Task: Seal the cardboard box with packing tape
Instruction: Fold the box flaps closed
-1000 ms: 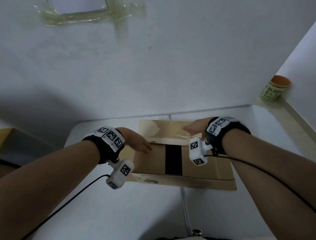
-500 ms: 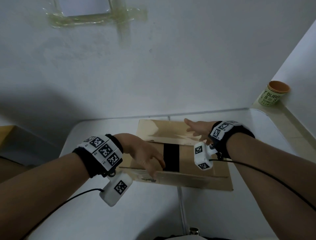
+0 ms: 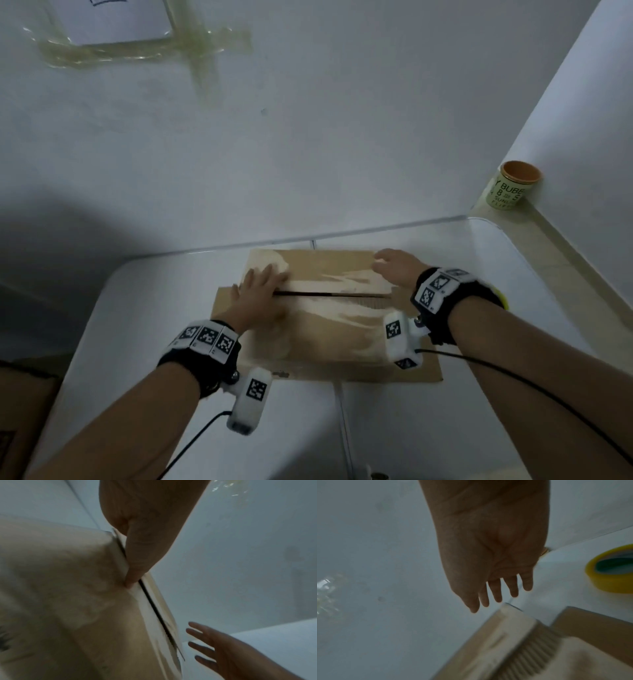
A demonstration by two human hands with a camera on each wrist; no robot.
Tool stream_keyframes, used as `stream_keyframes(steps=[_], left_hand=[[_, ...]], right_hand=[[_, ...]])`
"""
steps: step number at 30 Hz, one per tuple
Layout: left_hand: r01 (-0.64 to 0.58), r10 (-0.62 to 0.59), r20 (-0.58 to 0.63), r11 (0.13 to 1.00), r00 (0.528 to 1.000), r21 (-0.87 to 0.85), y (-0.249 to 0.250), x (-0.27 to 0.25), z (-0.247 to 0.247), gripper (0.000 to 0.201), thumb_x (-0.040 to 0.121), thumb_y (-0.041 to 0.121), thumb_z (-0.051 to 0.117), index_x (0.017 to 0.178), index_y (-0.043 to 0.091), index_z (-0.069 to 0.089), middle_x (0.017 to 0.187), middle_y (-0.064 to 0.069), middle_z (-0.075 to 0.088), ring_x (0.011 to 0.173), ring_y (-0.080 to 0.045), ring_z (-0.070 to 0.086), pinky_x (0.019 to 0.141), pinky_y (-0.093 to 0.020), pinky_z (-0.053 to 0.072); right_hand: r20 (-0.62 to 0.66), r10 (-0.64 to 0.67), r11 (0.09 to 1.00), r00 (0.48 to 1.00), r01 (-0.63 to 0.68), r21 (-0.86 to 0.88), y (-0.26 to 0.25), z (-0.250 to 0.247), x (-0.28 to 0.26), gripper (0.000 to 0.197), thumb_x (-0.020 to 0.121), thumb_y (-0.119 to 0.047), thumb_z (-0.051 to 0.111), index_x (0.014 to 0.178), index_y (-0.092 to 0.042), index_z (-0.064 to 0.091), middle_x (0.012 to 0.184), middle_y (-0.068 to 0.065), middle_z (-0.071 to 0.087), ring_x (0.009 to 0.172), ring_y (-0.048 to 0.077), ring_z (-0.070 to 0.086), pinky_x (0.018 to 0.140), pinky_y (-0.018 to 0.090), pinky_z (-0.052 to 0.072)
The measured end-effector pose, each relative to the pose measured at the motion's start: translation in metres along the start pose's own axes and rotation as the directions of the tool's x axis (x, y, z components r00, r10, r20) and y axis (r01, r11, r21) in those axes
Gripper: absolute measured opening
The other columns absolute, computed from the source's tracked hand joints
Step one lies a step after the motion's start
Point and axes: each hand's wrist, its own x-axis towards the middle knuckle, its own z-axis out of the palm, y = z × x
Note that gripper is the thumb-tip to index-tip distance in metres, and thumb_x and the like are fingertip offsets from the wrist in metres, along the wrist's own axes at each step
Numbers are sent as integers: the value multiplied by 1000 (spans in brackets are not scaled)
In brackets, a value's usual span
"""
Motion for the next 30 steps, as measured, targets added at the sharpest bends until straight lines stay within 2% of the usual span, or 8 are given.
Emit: stream_keyframes(steps=[7,13,15,19,22,25,27,30], left_hand=[[57,-85,-190,987,978,-149,-31,0,36,72,81,74,44,144,56,13,161,14,-8,148,-27,-9,114,-59,6],[-112,-56,-307,857,950,-503,-28,7,46,59,91,43,59,145,36,37,162,5,3,147,-12,11,112,-21,13],[-118,-66,-334,856,940,-502,-27,10,47,55,93,39,58,145,34,40,162,6,6,146,-10,15,108,-17,14],[-152,-81,-383,827,920,-541,-24,16,49,49,95,36,56,142,32,45,161,7,10,144,-7,18,106,-13,15],[-164,-112,-427,813,897,-559,-17,26,49,46,96,35,56,140,31,48,161,5,14,144,-9,20,107,-13,15],[-42,-94,-399,947,912,-320,-10,38,47,48,99,42,42,146,37,35,162,1,9,149,-23,5,118,-36,4],[-40,18,-337,998,941,-56,4,40,46,54,101,46,30,152,33,18,162,0,2,149,-24,-8,117,-49,-5],[-313,335,-118,933,935,175,46,37,45,89,91,66,33,154,12,-1,161,-9,-11,148,-25,-11,119,-49,0]], right_hand=[[-14,130,979,991,-126,160,35,55,12,74,92,-32,53,152,-17,12,145,15,41,121,34,50,95,36,46],[-178,58,966,982,-11,258,38,71,19,69,98,-17,47,153,-15,6,140,20,47,85,28,58,48,15,39],[-214,39,940,976,36,340,41,78,21,66,98,-14,45,153,-16,8,141,23,45,105,33,57,55,12,42],[-320,-29,925,947,147,351,42,84,25,49,103,-19,35,151,-19,25,155,13,28,138,28,36,105,31,33],[-290,-42,940,956,136,312,46,83,37,48,103,-17,31,151,-23,26,161,7,9,145,22,23,106,22,25],[-294,-36,946,955,127,298,47,78,49,50,103,-16,32,151,-24,24,161,8,7,144,24,23,107,24,26],[-300,-34,942,953,131,308,48,78,53,50,103,-15,33,151,-24,24,161,7,8,143,24,25,106,24,27],[-302,-32,946,953,127,298,53,81,58,51,102,-17,34,151,-26,25,161,6,10,143,23,27,106,25,28]])
